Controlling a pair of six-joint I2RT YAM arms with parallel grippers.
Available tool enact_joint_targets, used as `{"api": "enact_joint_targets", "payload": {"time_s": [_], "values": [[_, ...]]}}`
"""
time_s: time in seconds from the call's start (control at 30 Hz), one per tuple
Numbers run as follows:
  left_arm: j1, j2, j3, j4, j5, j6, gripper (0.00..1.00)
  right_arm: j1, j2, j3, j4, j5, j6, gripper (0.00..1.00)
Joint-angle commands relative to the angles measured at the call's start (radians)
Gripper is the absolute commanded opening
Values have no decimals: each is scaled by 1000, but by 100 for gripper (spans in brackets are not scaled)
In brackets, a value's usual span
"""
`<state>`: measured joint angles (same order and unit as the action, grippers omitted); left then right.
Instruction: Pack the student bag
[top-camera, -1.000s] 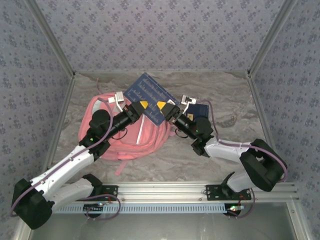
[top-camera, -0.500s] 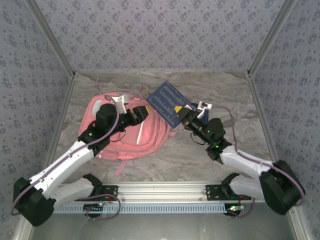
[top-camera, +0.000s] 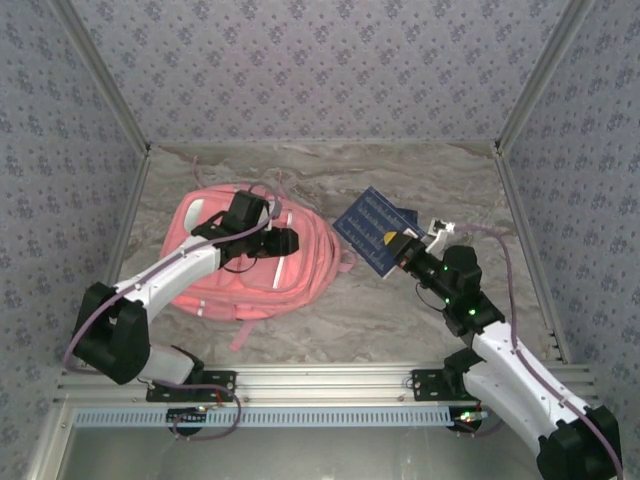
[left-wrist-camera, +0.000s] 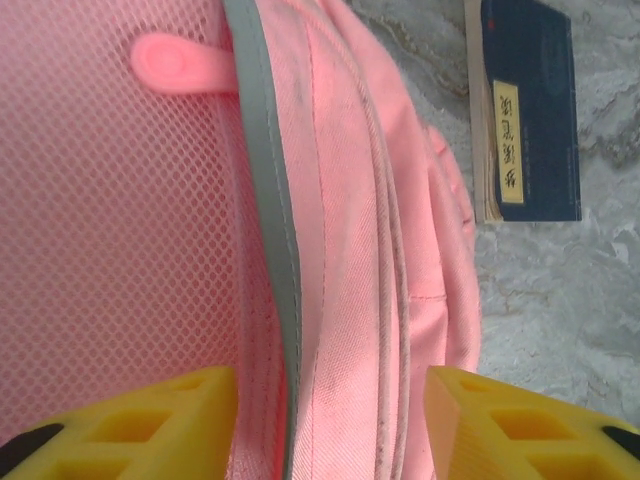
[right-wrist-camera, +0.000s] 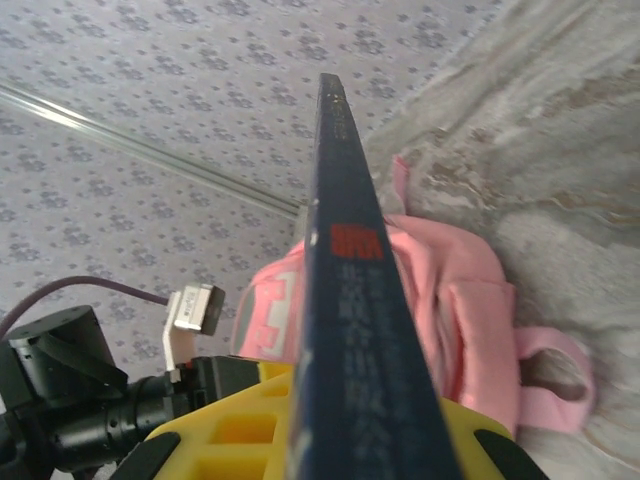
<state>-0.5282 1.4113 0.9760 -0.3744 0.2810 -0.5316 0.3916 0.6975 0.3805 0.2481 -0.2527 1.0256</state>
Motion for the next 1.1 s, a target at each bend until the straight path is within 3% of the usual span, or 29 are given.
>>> {"api": "enact_joint_targets", "payload": {"time_s": [0.0, 0.13, 0.37, 0.57, 0.6, 0.7, 0.97, 1.07], "values": [[4, 15, 29, -15, 54, 23, 47, -45, -37, -14, -38, -63, -12, 0], [0, 26, 10, 27, 91, 7, 37, -85, -44, -25, -36, -103, -1, 0], [-2, 81, 2, 50, 93, 12, 27, -101, -41, -38, 0, -119, 17, 0], [-4, 126, 22, 19, 58, 28, 27, -103, -43, -49, 12, -125, 23, 0], [-6, 129, 27, 17, 59, 32, 24, -102, -43, -50, 14, -125, 24, 0], [-20, 138, 53, -5, 82, 59, 0, -102, -43, -59, 21, -126, 25, 0], [-16, 39, 227, -225, 76, 197, 0, -97, -61, 72, -274, 3, -91, 0], [-6, -1, 311, -318, 91, 248, 0, -97, -54, 109, -323, -33, -167, 0]]}}
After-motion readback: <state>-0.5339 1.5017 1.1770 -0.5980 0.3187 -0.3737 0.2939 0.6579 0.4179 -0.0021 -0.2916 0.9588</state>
